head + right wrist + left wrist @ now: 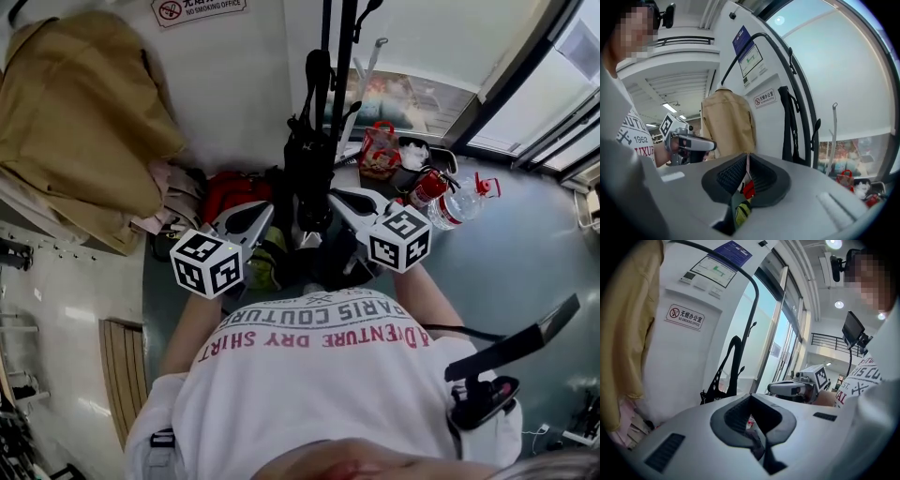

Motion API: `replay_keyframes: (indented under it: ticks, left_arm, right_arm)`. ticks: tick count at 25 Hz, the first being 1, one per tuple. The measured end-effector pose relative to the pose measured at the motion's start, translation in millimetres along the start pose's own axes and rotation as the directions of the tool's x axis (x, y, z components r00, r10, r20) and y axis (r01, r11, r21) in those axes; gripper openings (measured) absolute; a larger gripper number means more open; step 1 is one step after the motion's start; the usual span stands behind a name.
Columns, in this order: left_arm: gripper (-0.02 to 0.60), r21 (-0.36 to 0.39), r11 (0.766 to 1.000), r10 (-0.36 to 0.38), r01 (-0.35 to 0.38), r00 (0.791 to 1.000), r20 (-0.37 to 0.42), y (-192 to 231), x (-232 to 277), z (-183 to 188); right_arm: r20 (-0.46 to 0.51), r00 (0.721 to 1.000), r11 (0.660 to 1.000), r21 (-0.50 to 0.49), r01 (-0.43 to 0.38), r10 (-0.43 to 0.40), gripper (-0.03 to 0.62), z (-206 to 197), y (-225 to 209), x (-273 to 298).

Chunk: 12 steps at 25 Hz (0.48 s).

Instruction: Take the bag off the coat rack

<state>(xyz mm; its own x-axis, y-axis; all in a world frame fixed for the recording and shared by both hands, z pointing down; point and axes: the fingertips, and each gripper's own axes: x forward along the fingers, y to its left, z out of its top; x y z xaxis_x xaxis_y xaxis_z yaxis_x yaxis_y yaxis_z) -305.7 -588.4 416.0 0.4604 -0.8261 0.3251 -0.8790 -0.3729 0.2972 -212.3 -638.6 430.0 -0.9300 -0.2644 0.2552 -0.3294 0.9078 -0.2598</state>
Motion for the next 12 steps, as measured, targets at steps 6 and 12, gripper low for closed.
replay_keyframes:
  ticks: [6,12]
  left_arm:
    - [0.002,-0.005,0.999,0.039,-0.038,0.999,0.019,20,1,12]
    - [0.002,-0.019,0.995,0.103,-0.102,0.992,0.067,49,3,35]
  right_arm:
    - [0.056,0.996,0.992,-0.100,0.075,-0.070,0.003,62,-44,31]
    - [0.158,0.974,0.980,-0.089,0.178,-0.163,0.053,117,-87,57]
